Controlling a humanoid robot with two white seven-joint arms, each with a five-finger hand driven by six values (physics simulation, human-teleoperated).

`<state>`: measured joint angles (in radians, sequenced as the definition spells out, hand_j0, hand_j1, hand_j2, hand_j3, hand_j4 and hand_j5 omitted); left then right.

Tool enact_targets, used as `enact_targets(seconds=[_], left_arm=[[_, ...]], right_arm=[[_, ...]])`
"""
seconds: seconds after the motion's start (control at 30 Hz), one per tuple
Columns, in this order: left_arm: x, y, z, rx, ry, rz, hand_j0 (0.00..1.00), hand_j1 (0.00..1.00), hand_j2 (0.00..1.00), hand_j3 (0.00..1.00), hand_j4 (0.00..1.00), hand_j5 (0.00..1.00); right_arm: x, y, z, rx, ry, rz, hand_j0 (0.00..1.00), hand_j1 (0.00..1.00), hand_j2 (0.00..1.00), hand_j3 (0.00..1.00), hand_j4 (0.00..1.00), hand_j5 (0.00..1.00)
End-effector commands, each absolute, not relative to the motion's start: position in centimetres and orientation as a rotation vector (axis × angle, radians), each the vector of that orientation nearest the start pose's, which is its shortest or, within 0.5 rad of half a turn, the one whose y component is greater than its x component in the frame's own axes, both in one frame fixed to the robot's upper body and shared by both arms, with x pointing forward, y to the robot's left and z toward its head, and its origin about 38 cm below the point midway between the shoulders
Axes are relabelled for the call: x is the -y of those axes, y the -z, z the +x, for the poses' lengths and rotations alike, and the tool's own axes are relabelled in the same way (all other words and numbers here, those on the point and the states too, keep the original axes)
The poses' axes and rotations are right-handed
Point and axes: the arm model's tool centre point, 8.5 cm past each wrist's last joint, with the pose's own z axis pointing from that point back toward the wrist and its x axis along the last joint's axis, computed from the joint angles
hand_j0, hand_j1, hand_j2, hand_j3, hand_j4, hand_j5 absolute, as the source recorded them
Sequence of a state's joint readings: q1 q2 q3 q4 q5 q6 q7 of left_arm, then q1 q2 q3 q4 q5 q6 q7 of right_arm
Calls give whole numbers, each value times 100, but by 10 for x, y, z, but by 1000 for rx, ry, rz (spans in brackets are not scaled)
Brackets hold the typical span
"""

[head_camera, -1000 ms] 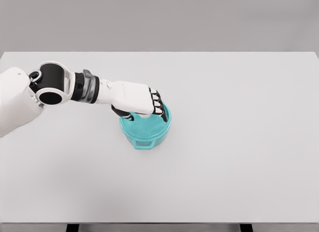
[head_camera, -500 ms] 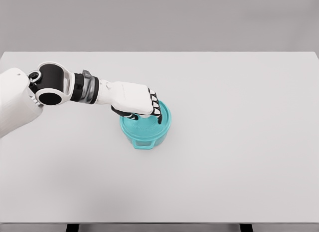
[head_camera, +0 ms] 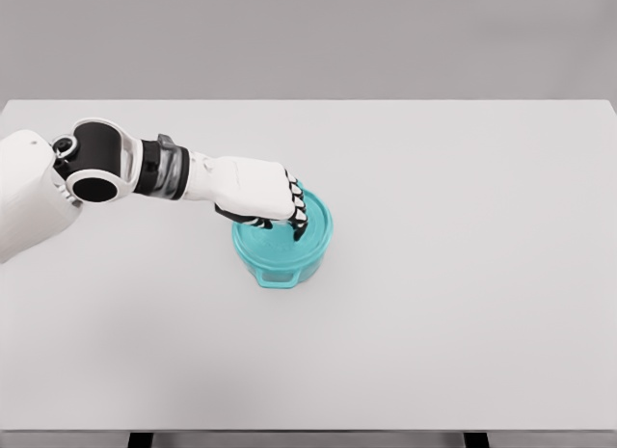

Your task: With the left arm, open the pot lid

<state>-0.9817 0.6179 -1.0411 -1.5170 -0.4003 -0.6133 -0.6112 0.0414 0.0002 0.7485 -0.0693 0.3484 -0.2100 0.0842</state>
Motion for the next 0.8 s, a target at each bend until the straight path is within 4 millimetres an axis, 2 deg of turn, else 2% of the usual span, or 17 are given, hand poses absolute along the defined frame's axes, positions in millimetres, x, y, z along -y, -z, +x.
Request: enact_targets(seconds=[0.0,0.13,0.23,0.37,0.47,0.57,0.67,0.77], left_arm=[[-144,-231,429,-1614,-2895,-203,54,54,54,54,54,54],[-159,-237,432,-1594,-2918,-254,54,54,54,54,54,54],[-180,-240,435,-1568,-2958,-308,52,52,52,52,52,52],[-213,-247,438,-1524,-3018,-395,51,51,51,51,51,51],[-250,-254,438,-1480,-3085,-489,51,51,51,51,51,51],[-275,-256,437,-1434,-3135,-553,51,51,51,51,51,51],[-283,-251,437,-1368,-3162,-592,51,51,51,51,51,51],[-283,-247,437,-1350,-3169,-588,53,53,53,53,53,53]], right_arm=[[231,263,-4,128,-1103,151,100,100,100,100,100,100],[231,263,-4,129,-1103,150,100,100,100,100,100,100],[231,263,-4,129,-1103,150,100,100,100,100,100,100],[231,263,-4,129,-1103,150,100,100,100,100,100,100],[231,263,-4,129,-1103,150,100,100,100,100,100,100],[231,263,-4,129,-1103,150,100,100,100,100,100,100],[231,263,-4,129,-1103,150,100,100,100,100,100,100],[231,263,-4,129,-1103,150,100,100,100,100,100,100]])
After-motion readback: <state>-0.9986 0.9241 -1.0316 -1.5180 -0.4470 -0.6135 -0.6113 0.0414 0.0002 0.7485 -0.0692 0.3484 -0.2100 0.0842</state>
